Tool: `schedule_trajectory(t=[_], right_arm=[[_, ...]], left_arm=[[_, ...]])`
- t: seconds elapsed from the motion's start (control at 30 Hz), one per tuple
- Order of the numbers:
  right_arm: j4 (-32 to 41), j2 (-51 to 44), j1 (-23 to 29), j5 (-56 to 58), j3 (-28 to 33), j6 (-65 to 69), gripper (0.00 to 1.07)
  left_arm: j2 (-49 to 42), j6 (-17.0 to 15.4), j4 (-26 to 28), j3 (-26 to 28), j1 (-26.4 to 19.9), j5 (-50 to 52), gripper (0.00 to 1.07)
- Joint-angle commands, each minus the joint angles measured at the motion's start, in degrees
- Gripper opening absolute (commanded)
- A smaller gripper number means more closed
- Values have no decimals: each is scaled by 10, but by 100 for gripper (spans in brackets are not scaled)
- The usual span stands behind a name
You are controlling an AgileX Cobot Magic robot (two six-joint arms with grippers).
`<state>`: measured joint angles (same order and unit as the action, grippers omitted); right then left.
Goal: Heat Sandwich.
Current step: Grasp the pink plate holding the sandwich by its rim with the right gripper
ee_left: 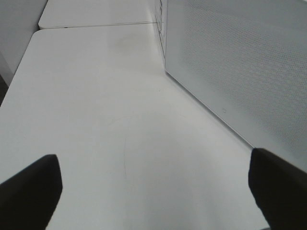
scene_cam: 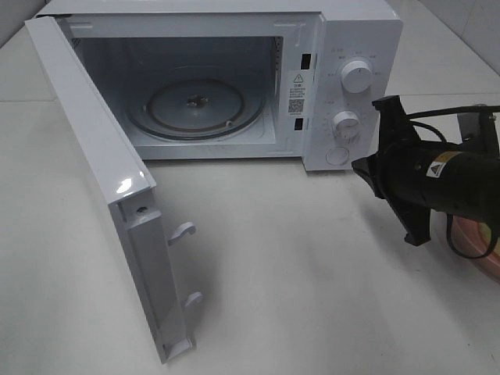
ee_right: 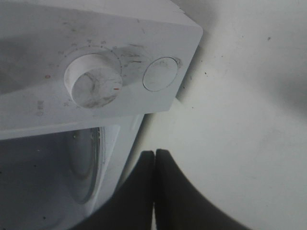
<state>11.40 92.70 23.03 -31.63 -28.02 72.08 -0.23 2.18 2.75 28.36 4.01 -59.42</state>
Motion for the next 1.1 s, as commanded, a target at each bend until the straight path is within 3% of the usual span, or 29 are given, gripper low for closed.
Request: schedule_trajectory(t=[0.03, 0.27, 0.53, 0.63, 0.77, 1.1], right_arm=[[-9, -28, -2, 67, -1, -76, 5], [-7, -64, -2, 202, -1, -193, 6], [-7, -99, -2, 339, -5, -422, 9], [-10, -104, -2, 438, -30, -566, 10], [-25, -105, -2, 534, -62, -655, 11], [-142, -107, -10, 681, -130, -667, 20]], left_arm=[[-15, 1, -1, -1, 2, 5, 101], [-15, 1, -1, -1, 2, 5, 101], [-15, 1, -1, -1, 2, 5, 101], [-15, 1, -1, -1, 2, 5, 101], [-15, 1, -1, -1, 2, 5, 101], [-15, 1, -1, -1, 2, 5, 101]])
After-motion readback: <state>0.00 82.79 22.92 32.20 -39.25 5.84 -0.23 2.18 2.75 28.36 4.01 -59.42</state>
